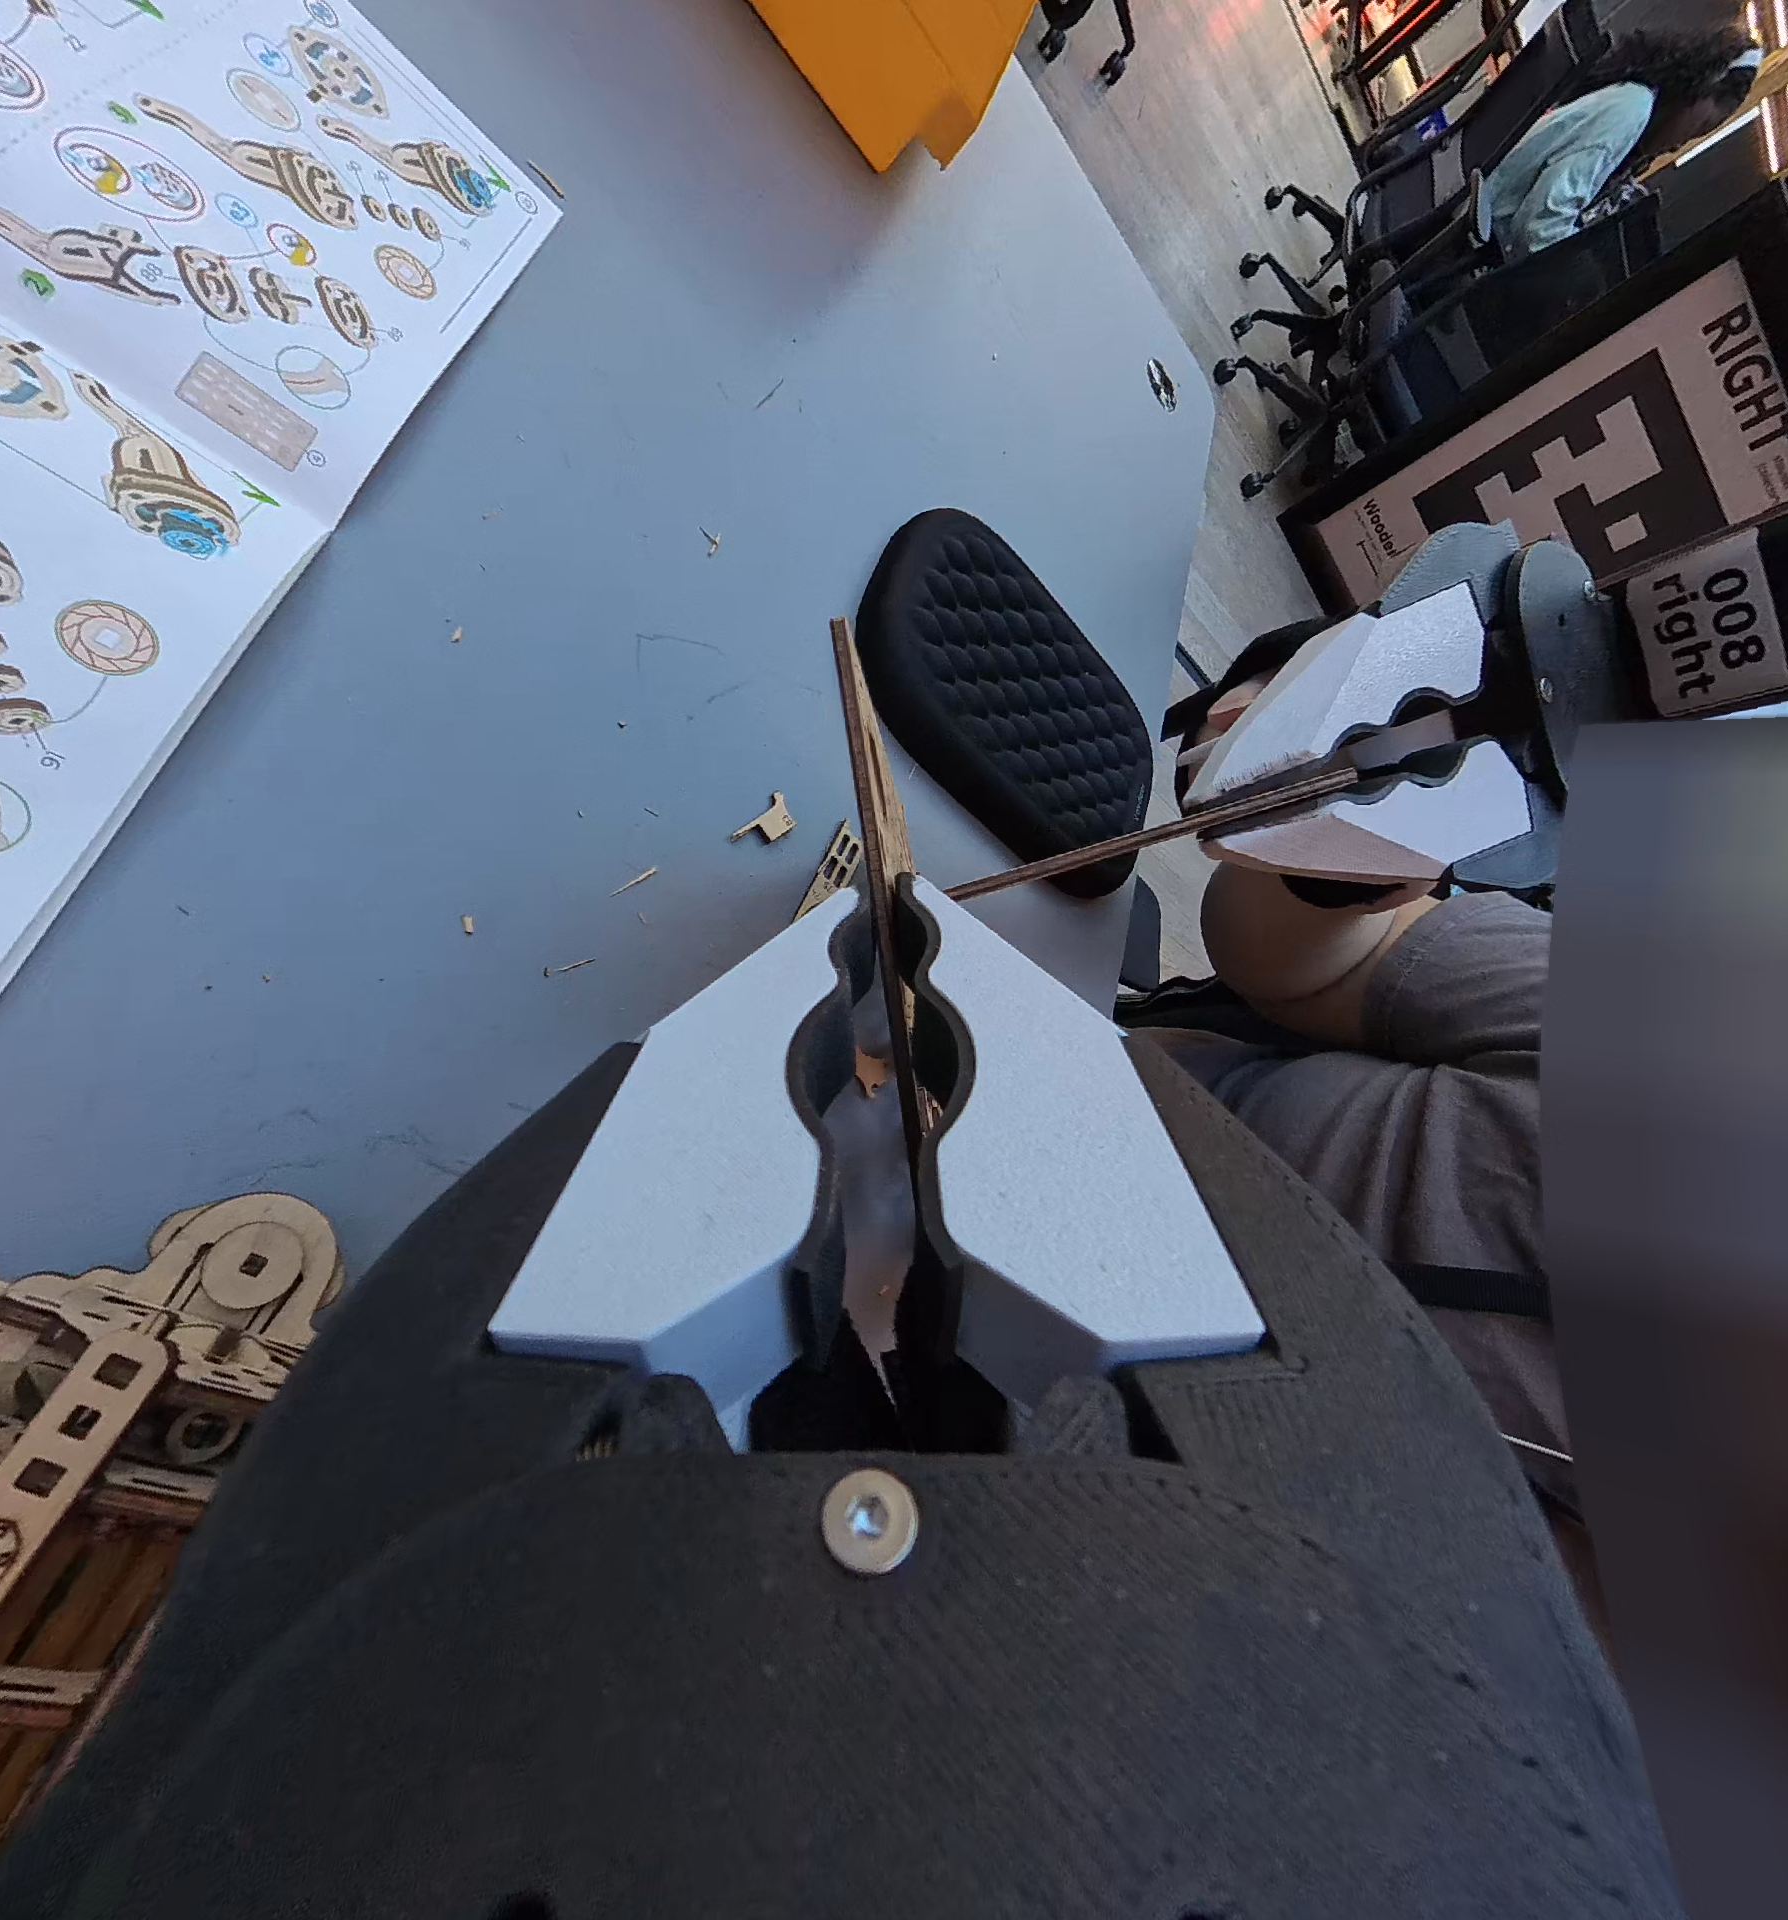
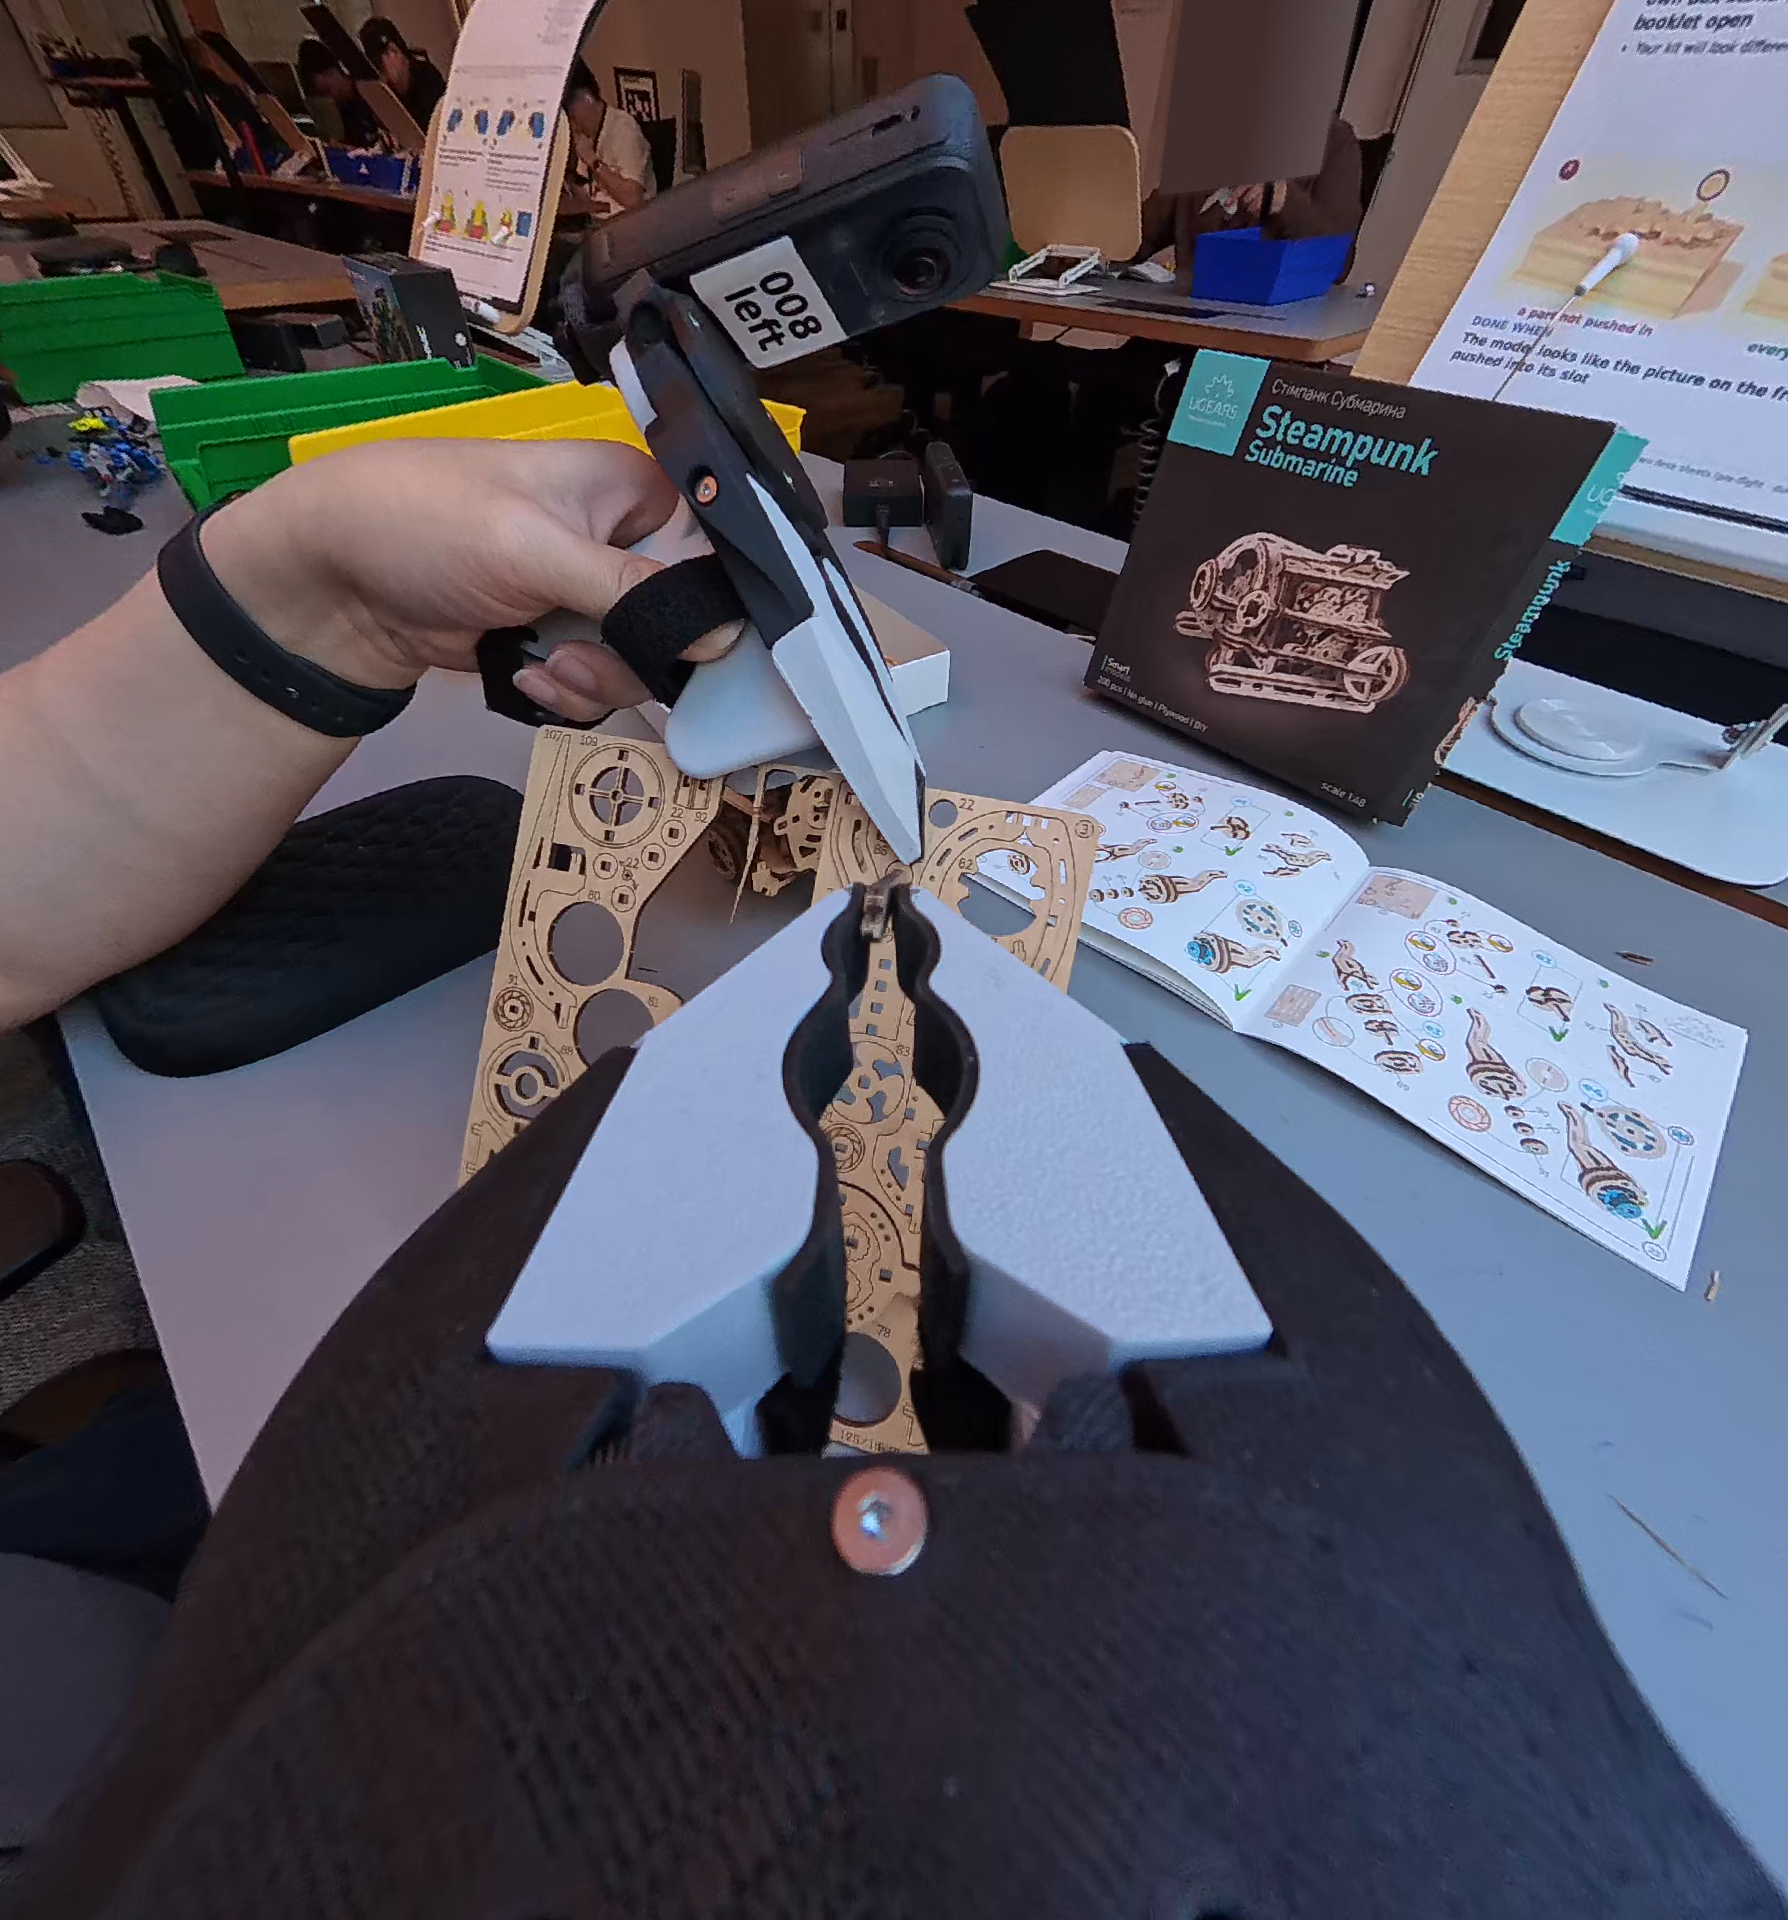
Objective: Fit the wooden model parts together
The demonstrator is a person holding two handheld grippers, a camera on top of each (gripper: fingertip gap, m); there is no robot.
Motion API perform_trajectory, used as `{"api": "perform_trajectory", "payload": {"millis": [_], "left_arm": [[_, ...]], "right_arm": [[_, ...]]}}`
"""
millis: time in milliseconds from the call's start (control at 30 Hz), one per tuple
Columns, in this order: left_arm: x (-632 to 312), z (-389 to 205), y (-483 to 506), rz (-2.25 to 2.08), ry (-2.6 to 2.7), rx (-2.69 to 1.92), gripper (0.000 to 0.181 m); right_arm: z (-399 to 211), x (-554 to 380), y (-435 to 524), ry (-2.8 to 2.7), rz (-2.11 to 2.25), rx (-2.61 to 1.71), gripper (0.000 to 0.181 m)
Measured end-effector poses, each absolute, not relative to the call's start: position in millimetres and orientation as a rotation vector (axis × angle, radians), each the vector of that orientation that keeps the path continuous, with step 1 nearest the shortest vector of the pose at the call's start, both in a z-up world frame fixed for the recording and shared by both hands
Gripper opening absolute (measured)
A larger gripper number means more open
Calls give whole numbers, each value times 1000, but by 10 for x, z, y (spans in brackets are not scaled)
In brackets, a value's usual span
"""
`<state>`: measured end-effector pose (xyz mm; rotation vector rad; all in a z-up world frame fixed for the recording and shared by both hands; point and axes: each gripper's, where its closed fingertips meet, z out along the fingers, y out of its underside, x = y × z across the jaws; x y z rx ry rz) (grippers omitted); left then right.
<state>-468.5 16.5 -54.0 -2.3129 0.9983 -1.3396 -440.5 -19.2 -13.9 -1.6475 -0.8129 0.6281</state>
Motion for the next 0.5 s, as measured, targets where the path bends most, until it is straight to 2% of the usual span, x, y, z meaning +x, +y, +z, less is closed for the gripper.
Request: {"api": "perform_trajectory", "payload": {"millis": [433, 500], "left_arm": [[-4689, -565, 175, -1328, 996, -2323, 1], [-4683, -556, 170, -1336, 997, -2318, 1]], "right_arm": [[-178, -4389, -198, -810, 626, -1679, 2], [-166, -4389, -198, -798, 637, -1681, 14]]}}
